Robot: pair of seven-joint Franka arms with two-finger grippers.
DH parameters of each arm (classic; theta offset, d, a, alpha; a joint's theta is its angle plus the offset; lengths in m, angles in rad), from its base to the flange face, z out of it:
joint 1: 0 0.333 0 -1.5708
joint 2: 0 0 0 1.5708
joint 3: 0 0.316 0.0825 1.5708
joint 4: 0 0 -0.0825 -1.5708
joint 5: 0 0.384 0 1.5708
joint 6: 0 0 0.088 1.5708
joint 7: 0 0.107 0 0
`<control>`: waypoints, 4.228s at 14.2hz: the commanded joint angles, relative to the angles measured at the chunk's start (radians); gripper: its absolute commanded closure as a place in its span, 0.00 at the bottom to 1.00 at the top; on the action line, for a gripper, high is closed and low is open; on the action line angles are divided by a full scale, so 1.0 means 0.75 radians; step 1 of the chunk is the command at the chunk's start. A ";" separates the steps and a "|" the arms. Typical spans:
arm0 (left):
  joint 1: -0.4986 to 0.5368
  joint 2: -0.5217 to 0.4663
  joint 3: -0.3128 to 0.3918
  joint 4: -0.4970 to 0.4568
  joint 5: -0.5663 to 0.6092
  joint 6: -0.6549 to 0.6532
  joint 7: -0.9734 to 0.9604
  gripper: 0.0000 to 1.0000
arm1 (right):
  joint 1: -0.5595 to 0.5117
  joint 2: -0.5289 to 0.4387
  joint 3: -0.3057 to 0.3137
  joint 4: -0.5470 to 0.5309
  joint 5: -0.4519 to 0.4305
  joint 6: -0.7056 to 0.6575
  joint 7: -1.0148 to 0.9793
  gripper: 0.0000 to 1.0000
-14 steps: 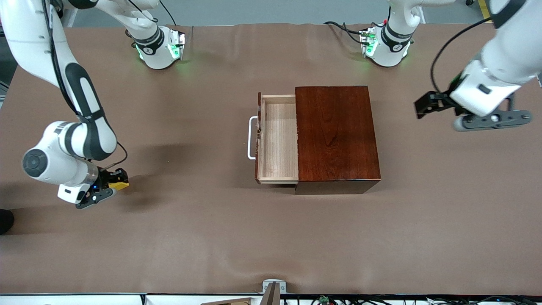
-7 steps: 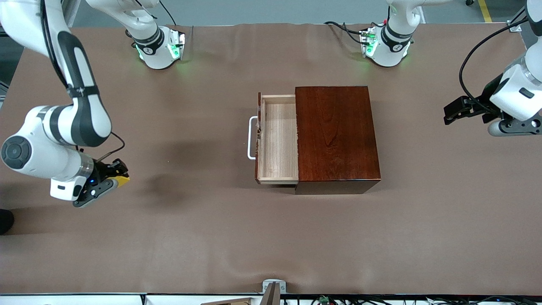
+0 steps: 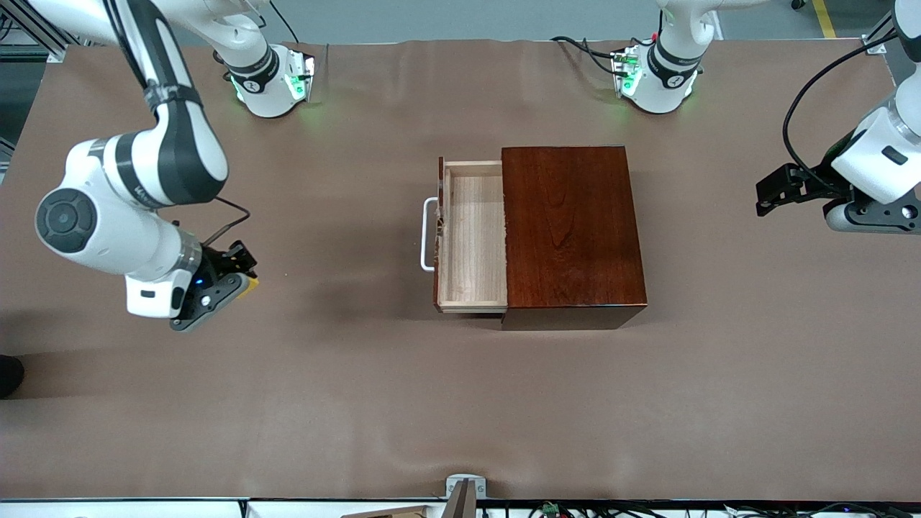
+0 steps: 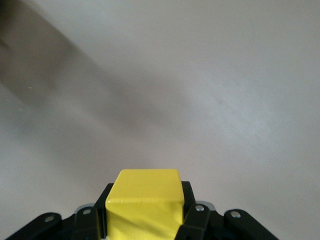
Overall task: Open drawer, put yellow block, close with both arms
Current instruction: 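Carry the yellow cube with the right gripper over the open drawer, then lower the cube into the drawer and open the right gripper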
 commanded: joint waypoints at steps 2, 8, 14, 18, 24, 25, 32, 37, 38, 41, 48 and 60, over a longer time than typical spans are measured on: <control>0.017 -0.012 -0.006 -0.017 -0.022 0.020 -0.080 0.00 | 0.094 -0.004 0.067 0.029 0.006 -0.006 0.012 1.00; 0.017 -0.009 -0.006 -0.013 -0.018 0.020 -0.057 0.00 | 0.348 -0.002 0.073 0.029 0.006 0.104 0.010 1.00; 0.017 0.001 -0.006 0.003 0.000 0.020 -0.055 0.00 | 0.540 0.039 0.071 0.053 0.002 0.260 -0.204 1.00; 0.014 -0.003 -0.006 0.003 0.004 0.014 -0.008 0.00 | 0.616 0.135 0.071 0.182 -0.004 0.268 -0.282 1.00; 0.012 0.001 -0.020 -0.001 0.070 0.018 0.002 0.00 | 0.722 0.315 0.069 0.323 -0.117 0.262 -0.272 1.00; 0.018 0.001 -0.018 0.001 0.062 0.020 0.010 0.00 | 0.732 0.333 0.069 0.331 -0.117 0.264 -0.270 1.00; 0.057 -0.005 -0.018 -0.001 -0.008 0.053 0.207 0.00 | 0.745 0.427 0.069 0.399 -0.115 0.270 -0.264 1.00; 0.066 -0.001 -0.012 -0.001 -0.002 0.057 0.207 0.00 | 0.781 0.462 0.065 0.399 -0.123 0.289 -0.211 1.00; 0.070 0.001 -0.008 -0.001 -0.002 0.057 0.207 0.00 | 0.794 0.466 0.063 0.399 -0.127 0.291 -0.211 1.00; 0.076 0.003 -0.006 -0.001 -0.002 0.059 0.207 0.00 | 0.802 0.474 0.063 0.399 -0.141 0.293 -0.199 1.00; 0.072 0.003 -0.006 -0.001 -0.006 0.061 0.207 0.00 | 0.833 0.479 0.061 0.399 -0.195 0.293 -0.172 0.00; 0.076 0.011 -0.006 -0.001 -0.010 0.079 0.207 0.00 | 0.702 0.270 0.059 0.421 -0.170 0.052 0.100 0.00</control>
